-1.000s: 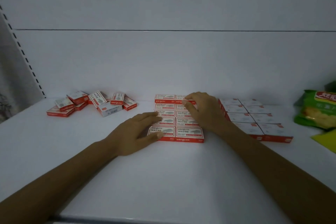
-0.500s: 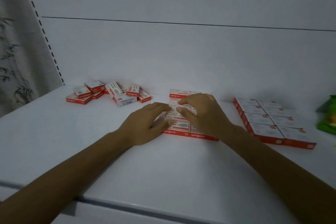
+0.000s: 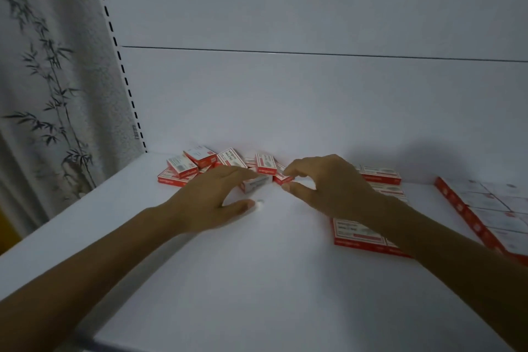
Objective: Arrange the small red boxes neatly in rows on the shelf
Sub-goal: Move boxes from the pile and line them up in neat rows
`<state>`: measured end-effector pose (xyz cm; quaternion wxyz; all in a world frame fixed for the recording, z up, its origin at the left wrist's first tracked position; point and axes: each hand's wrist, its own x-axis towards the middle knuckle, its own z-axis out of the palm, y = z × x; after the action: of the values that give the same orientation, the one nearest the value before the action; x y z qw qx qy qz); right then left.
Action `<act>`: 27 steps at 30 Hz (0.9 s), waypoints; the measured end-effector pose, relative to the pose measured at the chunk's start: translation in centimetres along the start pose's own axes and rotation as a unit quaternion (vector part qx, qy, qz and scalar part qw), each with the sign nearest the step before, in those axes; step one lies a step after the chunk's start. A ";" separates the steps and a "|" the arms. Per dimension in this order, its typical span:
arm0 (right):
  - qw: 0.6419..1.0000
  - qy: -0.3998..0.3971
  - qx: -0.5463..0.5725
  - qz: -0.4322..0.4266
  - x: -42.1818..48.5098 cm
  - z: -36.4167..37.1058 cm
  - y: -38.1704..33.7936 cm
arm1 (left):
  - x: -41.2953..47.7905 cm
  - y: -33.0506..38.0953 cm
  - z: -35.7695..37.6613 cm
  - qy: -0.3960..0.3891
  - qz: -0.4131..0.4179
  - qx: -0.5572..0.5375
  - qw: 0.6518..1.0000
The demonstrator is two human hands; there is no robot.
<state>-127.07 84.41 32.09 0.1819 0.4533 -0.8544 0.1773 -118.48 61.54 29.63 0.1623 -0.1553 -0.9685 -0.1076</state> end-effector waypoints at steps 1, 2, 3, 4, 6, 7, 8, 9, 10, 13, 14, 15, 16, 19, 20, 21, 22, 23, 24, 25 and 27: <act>1.000 -0.009 -0.012 0.014 0.9 0.3 -0.3 | -0.1 -0.7 0.0 -0.006 -0.007 -0.009 1.000; 0.999 -0.025 -0.020 0.036 1.7 0.8 -0.6 | -0.3 -1.3 -0.1 -0.012 -0.013 -0.015 1.000; 0.997 -0.046 -0.027 0.064 2.6 1.2 -0.9 | -0.4 -1.9 -0.1 -0.015 -0.012 -0.019 1.000; 0.993 -0.069 -0.034 0.092 3.5 1.7 -1.2 | -0.5 -2.5 0.1 -0.015 -0.008 -0.021 1.000; 0.982 -0.113 -0.060 0.137 5.1 3.0 -1.4 | -1.0 -3.6 0.5 -0.012 0.011 -0.014 1.000; 0.976 -0.132 -0.080 0.152 5.7 3.5 -1.4 | -1.2 -4.1 0.8 -0.015 0.025 -0.009 1.000; 0.971 -0.145 -0.100 0.163 6.2 4.0 -1.5 | -1.4 -4.6 1.0 -0.021 0.034 -0.010 0.999; 0.967 -0.147 -0.118 0.170 6.7 4.3 -1.5 | -1.4 -5.0 1.1 -0.024 0.038 -0.017 0.999; 0.966 -0.140 -0.133 0.175 7.0 4.5 -1.5 | -1.4 -5.3 1.1 -0.021 0.041 -0.022 0.999; 0.963 -0.112 -0.150 0.193 7.9 5.0 -2.0 | -1.1 -5.7 0.9 0.022 0.058 -0.037 0.997; 0.963 -0.108 -0.148 0.198 8.0 5.2 -2.1 | -1.0 -5.8 0.8 0.038 0.060 -0.046 0.996; 0.964 -0.100 -0.140 0.200 8.1 5.3 -2.3 | -1.1 -5.8 0.8 0.053 0.061 -0.052 0.995; 0.967 -0.086 -0.126 0.202 8.1 5.4 -2.5 | -1.2 -5.9 0.7 0.067 0.056 -0.056 0.995; 0.977 -0.030 -0.082 0.196 7.5 5.3 -3.6 | -1.7 -5.8 0.7 0.131 0.027 -0.065 0.989; 0.979 -0.014 -0.074 0.188 7.1 5.2 -4.1 | -1.9 -5.7 0.6 0.151 0.005 -0.078 0.985; 0.982 0.002 -0.064 0.177 6.6 5.0 -4.7 | -1.9 -5.4 0.5 0.161 -0.022 -0.098 0.982; 0.985 0.015 -0.052 0.165 6.1 4.8 -5.2 | -1.9 -5.1 0.4 0.158 -0.046 -0.117 0.979; 0.987 0.027 -0.039 0.153 5.5 4.6 -5.9 | -1.8 -4.9 0.4 0.148 -0.060 -0.128 0.979; 0.989 0.038 -0.027 0.143 4.9 4.5 -6.5 | -1.7 -4.8 0.4 0.136 -0.064 -0.126 0.981; 0.989 0.048 -0.016 0.135 4.4 4.3 -7.1 | -1.5 -4.8 0.4 0.129 -0.058 -0.120 0.983; 0.991 0.060 0.012 0.119 3.3 4.4 -8.1 | -1.3 -4.8 0.3 0.128 -0.040 -0.114 0.984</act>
<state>-122.70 75.74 30.90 0.2052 0.3386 -0.8877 0.2349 -118.99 56.80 28.15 0.2619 -0.1185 -0.9265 -0.2427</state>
